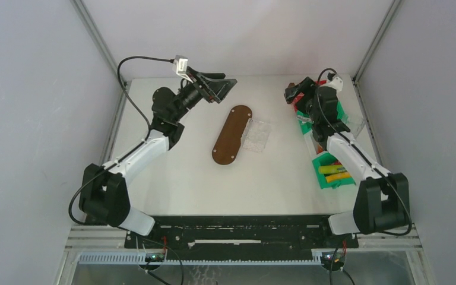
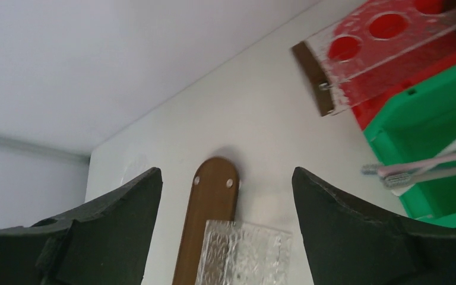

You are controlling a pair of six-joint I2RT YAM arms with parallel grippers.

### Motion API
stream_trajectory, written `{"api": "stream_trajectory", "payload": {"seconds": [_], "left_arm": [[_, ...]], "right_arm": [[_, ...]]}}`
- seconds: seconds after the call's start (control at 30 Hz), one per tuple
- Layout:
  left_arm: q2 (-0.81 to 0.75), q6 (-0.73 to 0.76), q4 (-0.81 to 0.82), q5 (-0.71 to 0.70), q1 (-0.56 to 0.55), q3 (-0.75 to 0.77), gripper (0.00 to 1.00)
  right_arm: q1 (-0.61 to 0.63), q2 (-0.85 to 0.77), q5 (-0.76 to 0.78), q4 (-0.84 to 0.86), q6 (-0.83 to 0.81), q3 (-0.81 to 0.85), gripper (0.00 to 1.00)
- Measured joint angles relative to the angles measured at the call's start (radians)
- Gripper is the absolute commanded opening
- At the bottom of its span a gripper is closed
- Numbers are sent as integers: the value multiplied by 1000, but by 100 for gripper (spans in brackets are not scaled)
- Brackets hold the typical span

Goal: Prepare toiletry sets of a toothbrush and toothpaste on the tray
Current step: Pick up the toothpaste holder from the storage box.

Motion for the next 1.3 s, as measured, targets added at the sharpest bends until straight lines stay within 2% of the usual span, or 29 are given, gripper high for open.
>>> {"api": "stream_trajectory", "payload": {"seconds": [0.13,0.23,0.33,0.5,0.7,0.93,1.3], "left_arm": [[-29,97,-125,11,-3,0,87],[-51,161,-205,10,-3,0,87],[-58,203,-254,26,-3,0,87],[-59,245,-318,51,-5,0,88],[-59,290,-380,62,-16,0,87],[-59,324,-422,71,-28,10,88],[-59,357,-453,70,-34,21,88]], "right_arm": [[1,88,183,-2,130,32,84],[0,142,287,-2,209,54,74],[-11,198,341,2,282,98,71],[-36,274,349,9,393,158,66],[-58,341,359,-3,481,190,67],[-64,464,366,-85,529,351,68],[-97,523,344,-143,600,364,69]]}}
